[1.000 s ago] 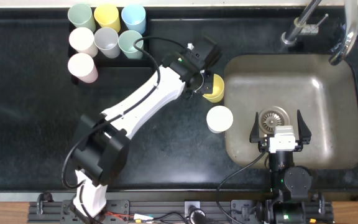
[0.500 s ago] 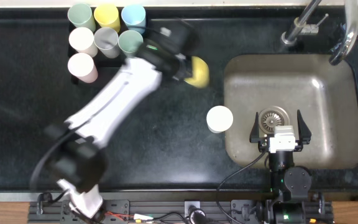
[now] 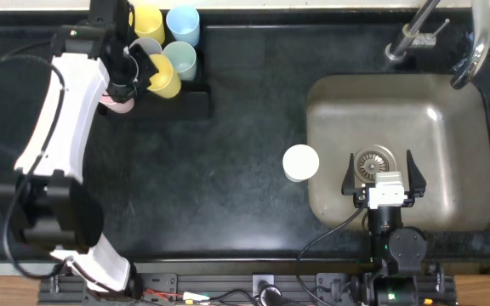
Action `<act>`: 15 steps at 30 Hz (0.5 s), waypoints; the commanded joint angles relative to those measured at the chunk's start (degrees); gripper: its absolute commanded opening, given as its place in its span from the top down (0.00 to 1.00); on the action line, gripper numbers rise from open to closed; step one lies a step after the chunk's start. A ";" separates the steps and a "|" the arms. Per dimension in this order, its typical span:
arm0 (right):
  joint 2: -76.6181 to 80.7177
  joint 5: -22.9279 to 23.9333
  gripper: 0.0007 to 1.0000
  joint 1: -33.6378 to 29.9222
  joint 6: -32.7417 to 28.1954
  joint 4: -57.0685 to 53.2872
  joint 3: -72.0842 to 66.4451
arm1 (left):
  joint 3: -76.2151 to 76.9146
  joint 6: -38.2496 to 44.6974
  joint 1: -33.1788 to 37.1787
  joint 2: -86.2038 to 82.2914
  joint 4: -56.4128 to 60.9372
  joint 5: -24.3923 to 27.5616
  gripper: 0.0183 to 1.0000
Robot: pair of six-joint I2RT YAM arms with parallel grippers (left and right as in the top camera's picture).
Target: Store Cups
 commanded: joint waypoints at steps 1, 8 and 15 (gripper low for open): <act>-0.48 0.17 0.00 0.35 0.04 0.33 -0.79 | -0.15 -0.81 1.31 2.14 -0.94 -3.41 0.98; -0.48 0.17 0.00 0.35 0.04 0.33 -0.79 | -0.15 -0.79 1.46 2.43 -2.01 -6.23 0.98; -0.48 0.17 0.00 0.35 0.04 0.33 -0.79 | -0.15 -0.81 1.55 3.28 -2.34 -7.74 0.98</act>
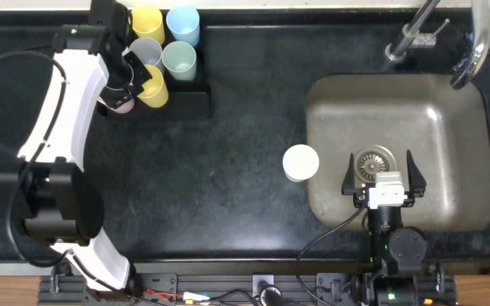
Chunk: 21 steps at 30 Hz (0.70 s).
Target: Store Cups
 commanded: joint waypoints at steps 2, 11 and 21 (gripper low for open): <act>-0.48 0.15 0.01 0.35 0.02 0.37 -0.79 | -0.07 -0.66 0.31 1.62 -0.09 -2.29 0.98; -0.48 0.15 0.00 0.35 0.02 0.37 -0.79 | -0.07 -0.66 0.31 4.24 0.50 -2.27 0.98; -0.48 0.15 0.00 0.35 0.02 0.37 -0.79 | -0.07 -0.63 0.31 4.68 1.20 -2.32 0.98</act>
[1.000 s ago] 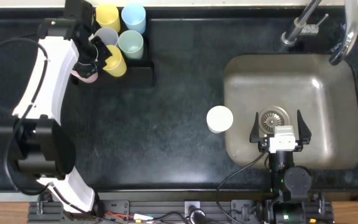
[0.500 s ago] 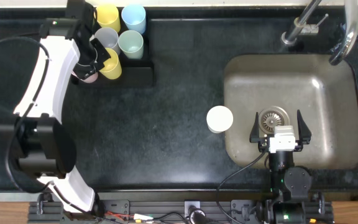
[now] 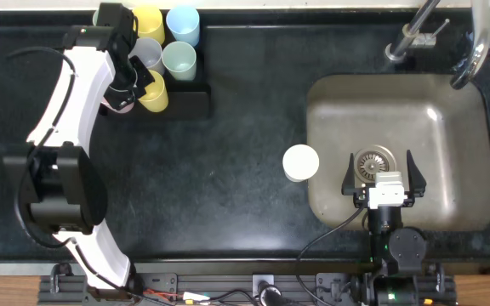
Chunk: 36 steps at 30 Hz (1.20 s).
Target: Store Cups
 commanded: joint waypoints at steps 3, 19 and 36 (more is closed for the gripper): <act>-0.48 0.20 0.00 0.35 0.04 0.35 -0.79 | -0.02 -0.63 0.31 0.50 0.44 -1.11 0.73; -0.48 0.20 0.00 0.35 0.04 0.35 -0.79 | -0.02 0.04 -0.31 -11.61 0.35 -1.29 0.00; -0.48 0.20 0.00 0.35 0.04 0.35 -0.79 | -12.81 8.92 3.19 -56.28 -20.17 -2.54 0.00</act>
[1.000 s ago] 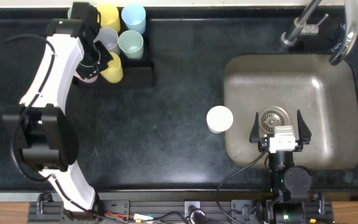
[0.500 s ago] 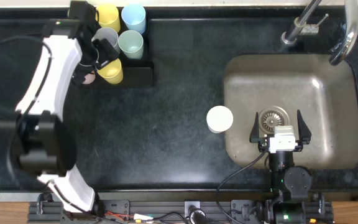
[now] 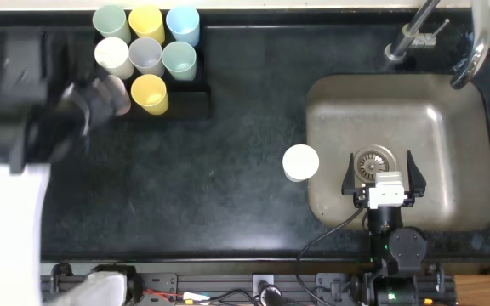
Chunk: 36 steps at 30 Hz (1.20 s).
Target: Store Cups
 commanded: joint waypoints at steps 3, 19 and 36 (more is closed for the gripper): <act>-0.48 0.17 0.00 0.35 0.04 0.33 -0.79 | -27.78 6.84 7.41 -30.88 4.39 -5.33 0.00; -0.48 0.17 0.00 0.35 0.04 0.33 -0.79 | -94.71 33.77 7.74 -70.27 100.45 4.57 0.00; -0.48 0.17 0.00 0.35 0.04 0.33 -0.79 | -94.49 40.65 2.64 -72.17 78.05 5.01 0.00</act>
